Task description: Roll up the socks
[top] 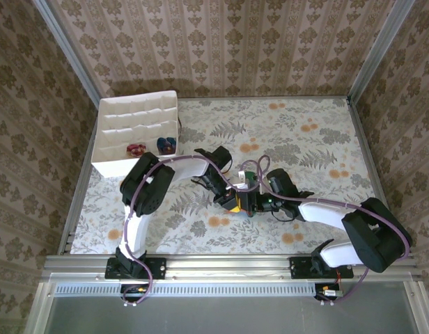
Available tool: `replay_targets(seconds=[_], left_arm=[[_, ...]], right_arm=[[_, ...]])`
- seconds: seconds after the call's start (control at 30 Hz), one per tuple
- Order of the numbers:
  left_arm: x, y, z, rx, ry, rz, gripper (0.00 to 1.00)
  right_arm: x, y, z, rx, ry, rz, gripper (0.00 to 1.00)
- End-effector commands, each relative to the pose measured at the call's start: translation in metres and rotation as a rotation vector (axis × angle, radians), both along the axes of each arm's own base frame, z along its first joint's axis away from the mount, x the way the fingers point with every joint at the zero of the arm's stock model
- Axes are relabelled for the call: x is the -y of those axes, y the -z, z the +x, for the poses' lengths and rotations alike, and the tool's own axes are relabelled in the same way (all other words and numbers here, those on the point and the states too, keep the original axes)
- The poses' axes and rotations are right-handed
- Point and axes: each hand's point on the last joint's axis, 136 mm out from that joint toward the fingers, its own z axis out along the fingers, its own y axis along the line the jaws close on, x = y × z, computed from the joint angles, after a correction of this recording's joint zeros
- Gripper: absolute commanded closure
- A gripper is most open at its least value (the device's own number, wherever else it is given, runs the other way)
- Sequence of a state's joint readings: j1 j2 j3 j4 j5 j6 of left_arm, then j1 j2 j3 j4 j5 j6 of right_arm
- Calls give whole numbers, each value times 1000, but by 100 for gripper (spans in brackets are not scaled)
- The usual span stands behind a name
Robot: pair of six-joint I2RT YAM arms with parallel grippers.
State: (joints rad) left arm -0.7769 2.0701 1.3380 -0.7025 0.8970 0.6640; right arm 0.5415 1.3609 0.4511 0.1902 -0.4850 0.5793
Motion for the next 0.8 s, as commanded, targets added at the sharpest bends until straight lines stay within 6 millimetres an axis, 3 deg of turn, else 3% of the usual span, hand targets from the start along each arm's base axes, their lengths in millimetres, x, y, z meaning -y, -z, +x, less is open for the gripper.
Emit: replay_targets(seconds=[0.0,0.1,0.3,0.43,0.77], left_arm=[[-12,23,0,-59,-47,125,100],[-11,23,4,-48,-67,124,100],[-10,19,10,22,-76,87,98],[-10,12,14,123,-79,13,93],[-16,-30,27,582,-124,-288,68]], right_arm=[[0,11,-15,-26,-54,-89,55],[5,16,-19,-13,-48,-168,59],[25,30,-22,-53,30,-295,88],[33,37,-25,-86,73,-309,96],[49,56,-30,-202,174,-251,100]])
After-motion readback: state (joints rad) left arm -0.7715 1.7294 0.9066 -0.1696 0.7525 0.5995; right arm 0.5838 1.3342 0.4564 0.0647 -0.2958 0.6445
